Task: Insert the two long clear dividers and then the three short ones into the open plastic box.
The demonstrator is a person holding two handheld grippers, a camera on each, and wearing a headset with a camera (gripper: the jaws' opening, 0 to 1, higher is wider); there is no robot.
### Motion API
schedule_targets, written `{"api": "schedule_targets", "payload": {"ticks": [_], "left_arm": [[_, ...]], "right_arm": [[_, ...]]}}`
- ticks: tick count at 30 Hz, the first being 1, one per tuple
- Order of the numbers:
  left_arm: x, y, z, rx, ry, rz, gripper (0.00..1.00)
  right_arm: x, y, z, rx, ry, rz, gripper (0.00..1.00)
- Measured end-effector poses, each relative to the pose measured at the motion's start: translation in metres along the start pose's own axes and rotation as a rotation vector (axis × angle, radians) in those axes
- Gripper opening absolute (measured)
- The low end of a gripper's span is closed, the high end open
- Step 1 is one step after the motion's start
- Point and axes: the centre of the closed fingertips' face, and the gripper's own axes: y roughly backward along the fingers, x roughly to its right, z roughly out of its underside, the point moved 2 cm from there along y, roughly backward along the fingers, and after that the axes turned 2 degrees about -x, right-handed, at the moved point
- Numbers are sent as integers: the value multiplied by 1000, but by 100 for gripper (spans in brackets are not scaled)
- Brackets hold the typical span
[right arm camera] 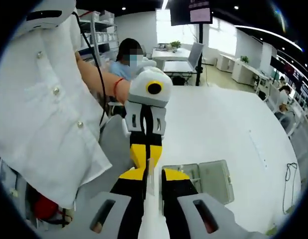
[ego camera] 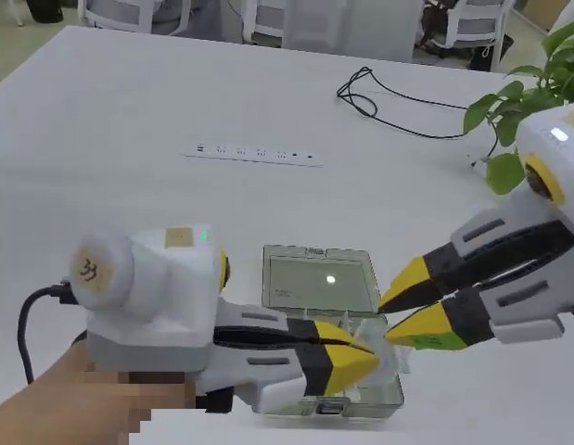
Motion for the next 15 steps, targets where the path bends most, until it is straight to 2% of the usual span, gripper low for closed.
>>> {"api": "schedule_targets", "payload": {"ticks": [2,4,5,10,15], "left_arm": [[2,0,1,-3,-13,12,0],[5,1,1,-8,-50,27,0],[6,1,1,-9,-38,33,0],[10,1,-1,-4,-56,59,0],[11,1,-2,-3,-65,67,0]], "right_arm": [[-4,-1,0,6,-10,-33,11],[-8,-3,-1,13,-21,-57,9],[-12,-3,-1,16,-27,-82,9],[-19,-6,0,13,-36,-123,7],[-22,-7,2,12,-44,-140,4]]}}
